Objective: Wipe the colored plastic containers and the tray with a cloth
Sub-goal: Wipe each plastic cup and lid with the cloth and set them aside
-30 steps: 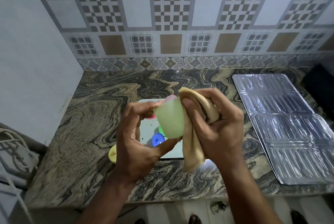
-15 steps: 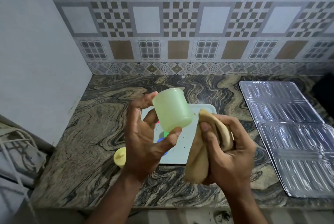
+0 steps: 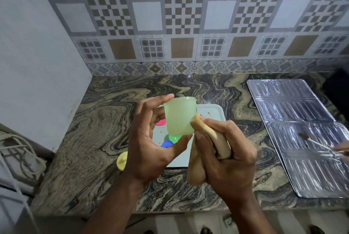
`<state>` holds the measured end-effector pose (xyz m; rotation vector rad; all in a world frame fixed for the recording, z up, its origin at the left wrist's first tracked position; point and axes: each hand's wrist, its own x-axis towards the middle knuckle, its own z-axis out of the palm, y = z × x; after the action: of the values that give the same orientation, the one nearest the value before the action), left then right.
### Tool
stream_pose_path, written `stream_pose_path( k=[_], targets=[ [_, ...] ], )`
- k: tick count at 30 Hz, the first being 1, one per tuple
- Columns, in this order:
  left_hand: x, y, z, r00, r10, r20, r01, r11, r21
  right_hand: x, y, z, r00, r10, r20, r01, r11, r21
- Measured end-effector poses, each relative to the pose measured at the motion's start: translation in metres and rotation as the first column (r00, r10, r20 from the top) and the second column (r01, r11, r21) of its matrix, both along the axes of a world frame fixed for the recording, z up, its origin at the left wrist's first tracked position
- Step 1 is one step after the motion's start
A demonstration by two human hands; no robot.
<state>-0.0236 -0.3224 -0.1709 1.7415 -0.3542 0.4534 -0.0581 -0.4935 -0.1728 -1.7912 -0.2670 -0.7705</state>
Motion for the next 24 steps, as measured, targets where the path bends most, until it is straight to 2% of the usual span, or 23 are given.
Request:
stream_pose_path(
  k=[2,5,7,9,14,20,24],
  targets=[
    [0.001,0.003,0.002,0.999,0.039,0.032,-0.040,0.998,0.038,0.000,0.001,0.001,0.999,-0.027,0.016,0.028,0.999,-0.027],
    [-0.002,0.002,0.006,0.992,0.082,0.098,-0.098,0.979,0.180,0.001,0.004,0.011,0.999,-0.033,0.039,0.036,0.998,-0.059],
    [-0.004,0.001,0.004,0.988,0.089,0.124,-0.112,0.976,0.187,0.003,0.007,0.021,0.998,-0.043,0.046,0.048,0.994,-0.103],
    [-0.004,0.003,0.002,0.987,0.083,0.134,-0.102,0.986,0.135,0.009,0.009,0.030,0.997,-0.064,0.038,0.068,0.993,-0.095],
    [-0.005,0.003,0.003,0.992,0.054,0.117,-0.056,0.998,0.009,0.024,0.006,0.039,0.998,0.025,-0.054,-0.020,0.995,0.101],
    [-0.008,-0.003,0.003,0.998,0.050,-0.036,-0.059,0.943,-0.326,0.011,0.001,0.022,0.978,0.120,-0.171,-0.096,0.985,0.143],
    [-0.003,-0.002,0.003,0.995,0.028,-0.092,-0.055,0.950,-0.306,0.003,0.003,0.019,0.995,0.035,-0.089,-0.018,0.982,0.191]
  ],
)
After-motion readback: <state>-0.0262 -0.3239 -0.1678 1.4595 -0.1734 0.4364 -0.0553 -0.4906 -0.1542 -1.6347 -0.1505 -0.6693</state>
